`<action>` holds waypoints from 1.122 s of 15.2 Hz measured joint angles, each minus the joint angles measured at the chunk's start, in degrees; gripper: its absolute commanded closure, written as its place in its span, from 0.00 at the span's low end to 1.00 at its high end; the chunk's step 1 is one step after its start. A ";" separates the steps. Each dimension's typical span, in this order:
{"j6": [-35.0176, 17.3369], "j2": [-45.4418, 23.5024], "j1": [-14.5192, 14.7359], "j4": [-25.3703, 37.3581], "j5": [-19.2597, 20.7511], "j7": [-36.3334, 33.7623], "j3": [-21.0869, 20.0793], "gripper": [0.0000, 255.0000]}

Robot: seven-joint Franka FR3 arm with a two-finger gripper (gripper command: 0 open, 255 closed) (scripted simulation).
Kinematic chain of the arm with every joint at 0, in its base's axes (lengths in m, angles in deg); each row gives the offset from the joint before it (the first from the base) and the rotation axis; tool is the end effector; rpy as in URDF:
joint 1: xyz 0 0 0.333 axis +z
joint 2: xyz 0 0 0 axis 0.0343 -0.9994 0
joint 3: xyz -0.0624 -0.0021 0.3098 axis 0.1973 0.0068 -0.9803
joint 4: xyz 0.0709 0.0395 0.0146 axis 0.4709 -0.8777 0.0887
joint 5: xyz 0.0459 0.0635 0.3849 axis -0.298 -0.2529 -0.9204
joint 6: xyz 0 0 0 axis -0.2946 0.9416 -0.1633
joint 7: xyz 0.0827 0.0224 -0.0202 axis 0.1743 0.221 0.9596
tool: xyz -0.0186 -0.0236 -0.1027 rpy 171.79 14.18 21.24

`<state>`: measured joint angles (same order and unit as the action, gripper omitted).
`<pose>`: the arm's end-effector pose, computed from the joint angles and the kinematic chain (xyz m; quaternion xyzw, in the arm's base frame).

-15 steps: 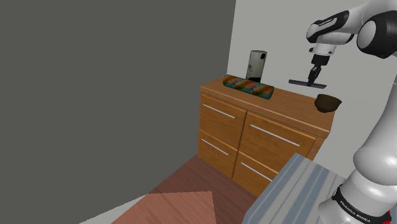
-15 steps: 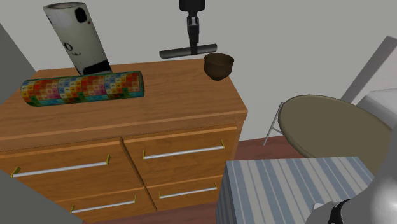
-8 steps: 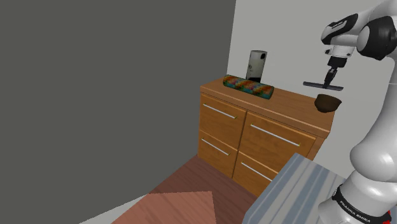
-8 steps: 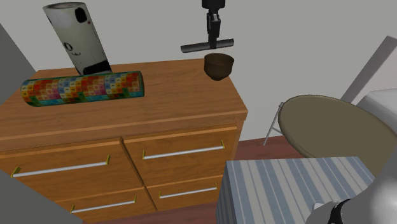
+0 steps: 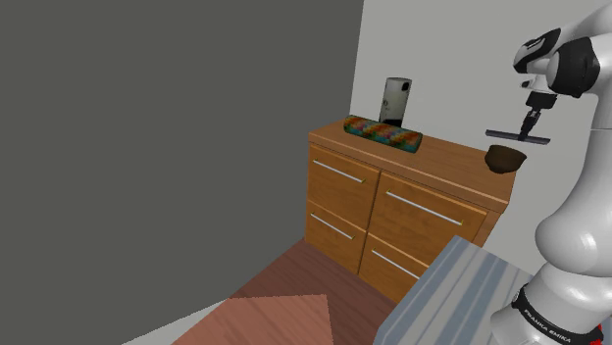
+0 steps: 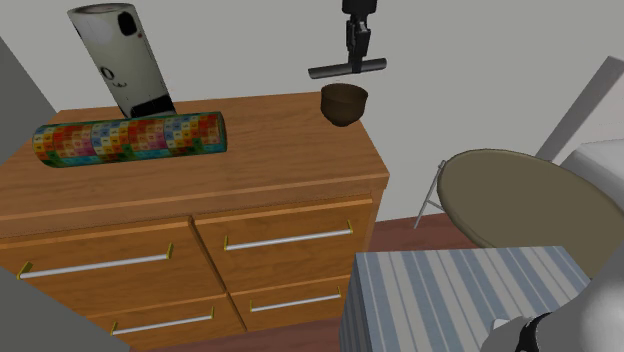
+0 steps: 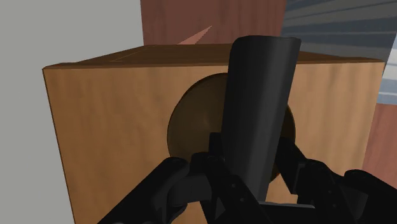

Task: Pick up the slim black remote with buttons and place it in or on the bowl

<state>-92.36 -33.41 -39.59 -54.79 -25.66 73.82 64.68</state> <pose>0.2355 -0.6036 0.4677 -0.9989 -0.0233 0.0059 0.0407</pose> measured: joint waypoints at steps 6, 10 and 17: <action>-4.28 -0.63 0.28 -3.85 -0.58 0.54 -0.33 1.00; -6.20 -1.56 0.08 -4.99 -1.21 0.99 -0.61 1.00; -6.51 -1.56 0.17 -5.29 -1.24 0.96 -0.65 0.00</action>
<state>-98.87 -34.97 -39.42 -60.08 -26.90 74.78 64.04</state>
